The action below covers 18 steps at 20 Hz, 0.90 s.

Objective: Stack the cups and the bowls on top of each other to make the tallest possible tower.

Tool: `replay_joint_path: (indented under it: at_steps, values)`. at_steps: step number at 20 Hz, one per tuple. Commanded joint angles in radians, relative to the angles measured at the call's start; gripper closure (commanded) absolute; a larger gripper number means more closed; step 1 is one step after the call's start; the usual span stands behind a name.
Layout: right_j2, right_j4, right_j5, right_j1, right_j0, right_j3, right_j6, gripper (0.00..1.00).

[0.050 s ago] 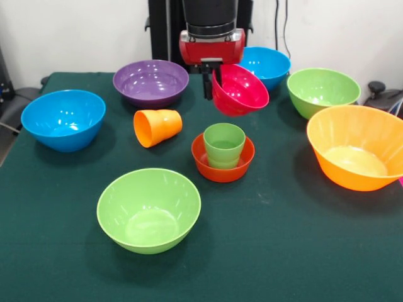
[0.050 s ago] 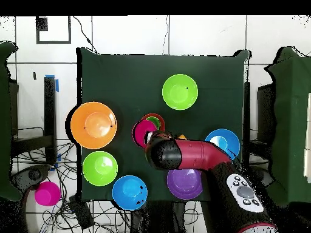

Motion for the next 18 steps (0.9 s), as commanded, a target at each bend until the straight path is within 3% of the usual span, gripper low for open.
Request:
replay_joint_path:
  at_steps: [1, 8, 18]
  values:
    - [-0.007, 0.038, 0.109, 0.02, 0.025, -0.042, 0.089, 1.0]
    - [-0.008, 0.048, 0.109, 0.016, 0.039, -0.044, 0.1, 1.0]
    - [-0.006, 0.083, 0.17, 0.036, 0.08, -0.133, 0.1, 1.0]
